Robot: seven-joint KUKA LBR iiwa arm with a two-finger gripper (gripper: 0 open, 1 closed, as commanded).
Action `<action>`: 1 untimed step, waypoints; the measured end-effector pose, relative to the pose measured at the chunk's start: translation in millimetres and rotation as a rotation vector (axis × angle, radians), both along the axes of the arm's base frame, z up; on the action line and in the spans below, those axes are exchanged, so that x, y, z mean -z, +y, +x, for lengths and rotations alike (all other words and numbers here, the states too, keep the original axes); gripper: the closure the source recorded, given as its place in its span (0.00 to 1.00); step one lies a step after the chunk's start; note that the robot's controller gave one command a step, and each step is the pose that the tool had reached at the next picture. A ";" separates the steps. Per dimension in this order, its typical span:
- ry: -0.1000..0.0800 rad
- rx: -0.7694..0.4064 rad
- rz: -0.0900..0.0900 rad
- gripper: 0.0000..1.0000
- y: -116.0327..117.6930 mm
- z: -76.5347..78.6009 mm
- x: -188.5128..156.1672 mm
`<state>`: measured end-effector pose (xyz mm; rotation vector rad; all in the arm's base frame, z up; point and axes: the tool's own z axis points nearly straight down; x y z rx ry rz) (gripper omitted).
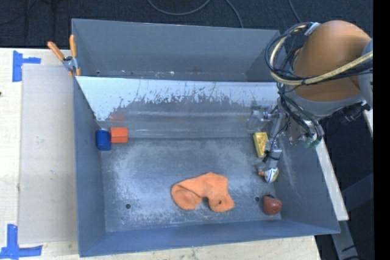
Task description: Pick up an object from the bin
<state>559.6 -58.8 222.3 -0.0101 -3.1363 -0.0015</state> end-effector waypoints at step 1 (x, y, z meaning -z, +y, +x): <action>-0.003 -0.104 0.000 0.00 -9.7 7.1 6.7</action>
Offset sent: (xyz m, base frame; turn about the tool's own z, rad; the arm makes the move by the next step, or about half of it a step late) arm -0.0493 0.0608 -0.0890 -0.0755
